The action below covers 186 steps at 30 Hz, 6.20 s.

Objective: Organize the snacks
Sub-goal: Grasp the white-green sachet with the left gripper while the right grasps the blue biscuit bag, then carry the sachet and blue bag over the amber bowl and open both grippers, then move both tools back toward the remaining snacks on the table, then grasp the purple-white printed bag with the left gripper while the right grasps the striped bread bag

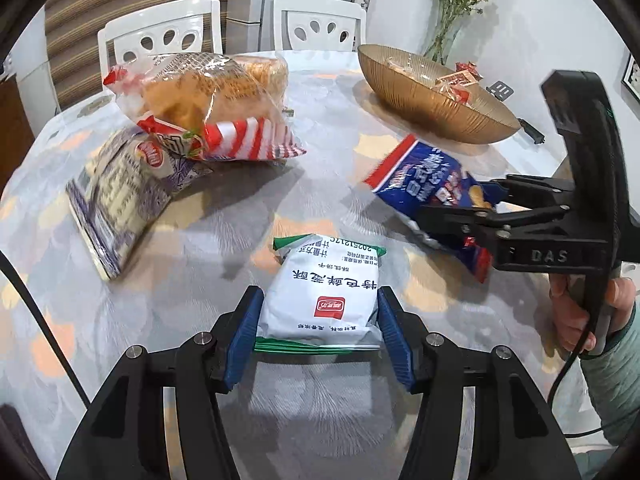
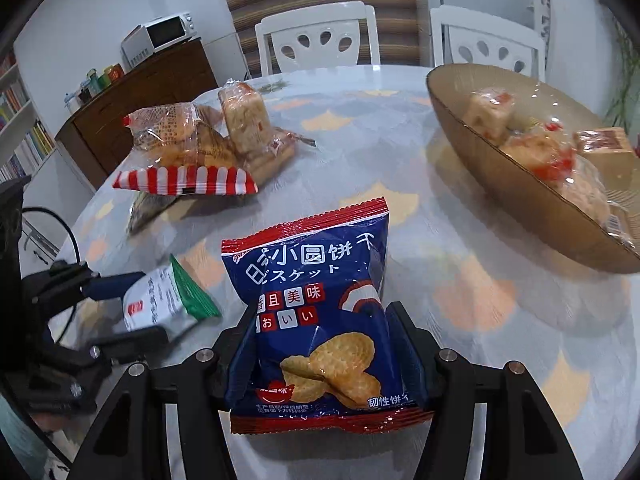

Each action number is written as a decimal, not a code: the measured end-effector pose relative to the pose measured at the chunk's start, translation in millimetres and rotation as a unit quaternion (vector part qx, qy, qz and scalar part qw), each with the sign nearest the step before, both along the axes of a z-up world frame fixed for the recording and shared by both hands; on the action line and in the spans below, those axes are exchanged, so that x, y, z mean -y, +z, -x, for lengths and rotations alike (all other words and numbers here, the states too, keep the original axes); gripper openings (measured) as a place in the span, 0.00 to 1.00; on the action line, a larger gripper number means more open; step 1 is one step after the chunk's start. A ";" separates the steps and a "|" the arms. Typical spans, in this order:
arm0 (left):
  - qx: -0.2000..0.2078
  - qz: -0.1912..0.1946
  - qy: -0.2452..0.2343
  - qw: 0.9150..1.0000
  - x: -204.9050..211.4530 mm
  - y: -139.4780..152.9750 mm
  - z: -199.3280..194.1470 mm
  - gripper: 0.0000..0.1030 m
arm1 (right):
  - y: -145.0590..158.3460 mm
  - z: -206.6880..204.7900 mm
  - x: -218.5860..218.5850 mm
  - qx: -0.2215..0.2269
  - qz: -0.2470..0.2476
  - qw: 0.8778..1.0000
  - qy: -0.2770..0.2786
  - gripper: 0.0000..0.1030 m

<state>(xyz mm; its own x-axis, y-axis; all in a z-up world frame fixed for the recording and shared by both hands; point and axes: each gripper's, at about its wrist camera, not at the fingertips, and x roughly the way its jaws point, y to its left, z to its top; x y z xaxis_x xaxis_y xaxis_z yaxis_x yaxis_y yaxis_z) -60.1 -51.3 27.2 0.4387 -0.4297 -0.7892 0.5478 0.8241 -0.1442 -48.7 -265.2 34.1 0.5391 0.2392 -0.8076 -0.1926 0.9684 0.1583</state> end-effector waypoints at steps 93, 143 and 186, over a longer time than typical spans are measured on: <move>0.095 0.036 -0.106 0.989 202.7 120.9 -116.4 0.48 | 152.4 -63.8 165.7 0.106 -0.025 0.963 -0.245 0.56; 0.017 -0.004 0.165 0.986 -64.0 -5.4 -18.9 0.79 | 0.1 -17.8 11.4 0.019 -0.061 0.996 -0.059 0.67; -0.067 0.109 0.244 0.961 -114.5 -5.8 -101.0 0.79 | 14.5 -90.1 -115.5 0.008 -0.029 0.996 0.084 0.91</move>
<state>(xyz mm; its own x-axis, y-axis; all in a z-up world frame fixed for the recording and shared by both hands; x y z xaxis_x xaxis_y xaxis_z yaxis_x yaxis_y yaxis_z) 40.9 63.2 21.4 0.5305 -0.3600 -0.7675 0.0674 0.9204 -0.3851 41.4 -149.7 48.6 0.5006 0.3737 -0.7808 -0.3543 0.9115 0.2090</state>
